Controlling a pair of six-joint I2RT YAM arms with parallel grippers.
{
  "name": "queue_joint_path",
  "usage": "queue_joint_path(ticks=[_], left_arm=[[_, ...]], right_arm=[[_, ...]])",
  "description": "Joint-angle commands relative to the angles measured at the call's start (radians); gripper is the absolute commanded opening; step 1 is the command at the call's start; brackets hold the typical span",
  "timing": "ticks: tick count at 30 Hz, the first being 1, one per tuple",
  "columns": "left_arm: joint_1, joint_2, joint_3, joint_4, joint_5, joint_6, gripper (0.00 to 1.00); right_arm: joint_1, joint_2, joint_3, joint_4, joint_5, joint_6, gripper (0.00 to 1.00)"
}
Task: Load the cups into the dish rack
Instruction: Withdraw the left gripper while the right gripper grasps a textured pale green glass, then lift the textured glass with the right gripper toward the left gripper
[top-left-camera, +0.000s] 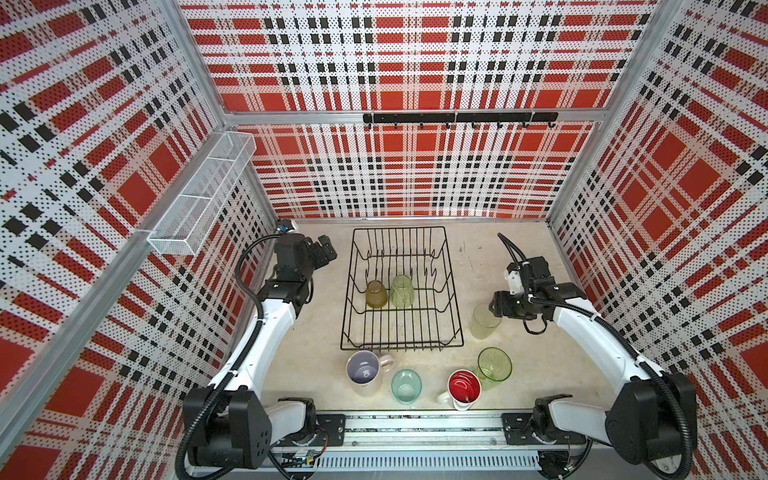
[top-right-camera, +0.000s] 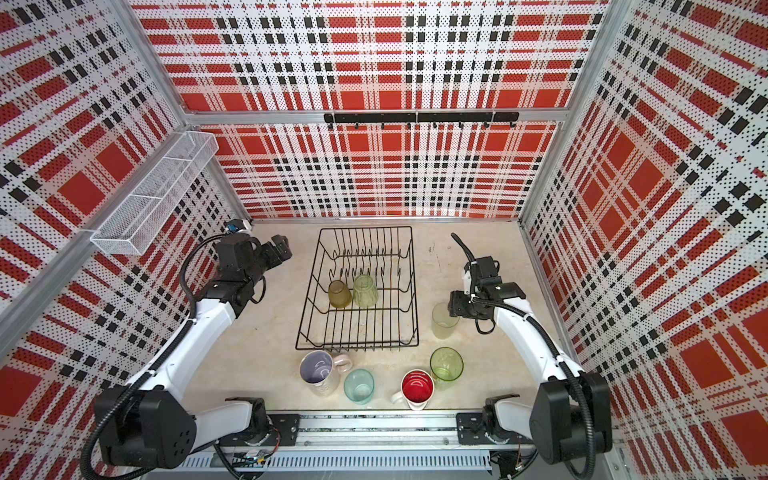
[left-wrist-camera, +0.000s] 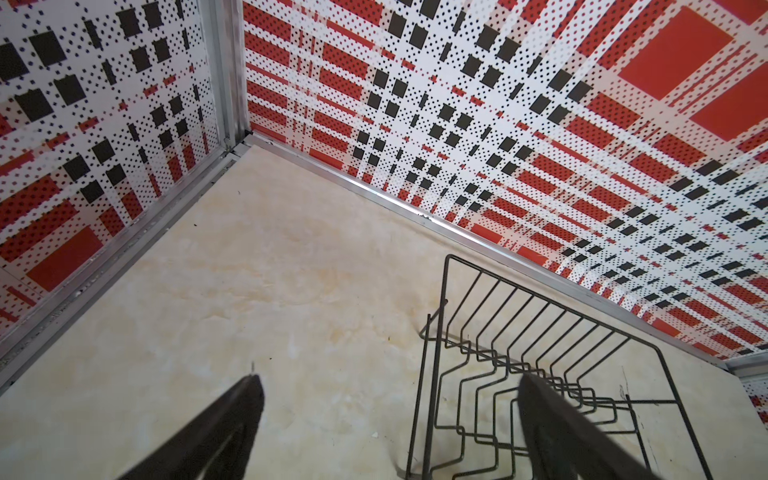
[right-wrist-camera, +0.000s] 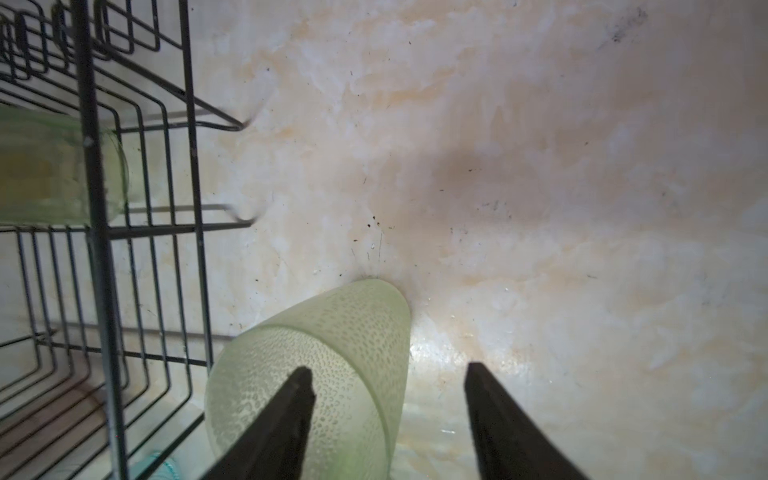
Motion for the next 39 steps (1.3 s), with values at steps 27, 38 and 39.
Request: queue_joint_path(ticks=[27,38,39], left_arm=[[-0.193,0.049,0.143,0.045,0.336,-0.008,0.98],[-0.296,0.12,0.161,0.267,0.726,-0.138,0.98],[-0.309,0.122,0.157,0.293,0.744,-0.156,0.98]], right_arm=[[0.014,-0.081,-0.002,0.243,0.093,0.036,0.0],[0.014,-0.238,-0.052,0.671,-0.072,0.131,0.0],[0.014,-0.241,-0.057,0.714,-0.103,0.143,0.0]])
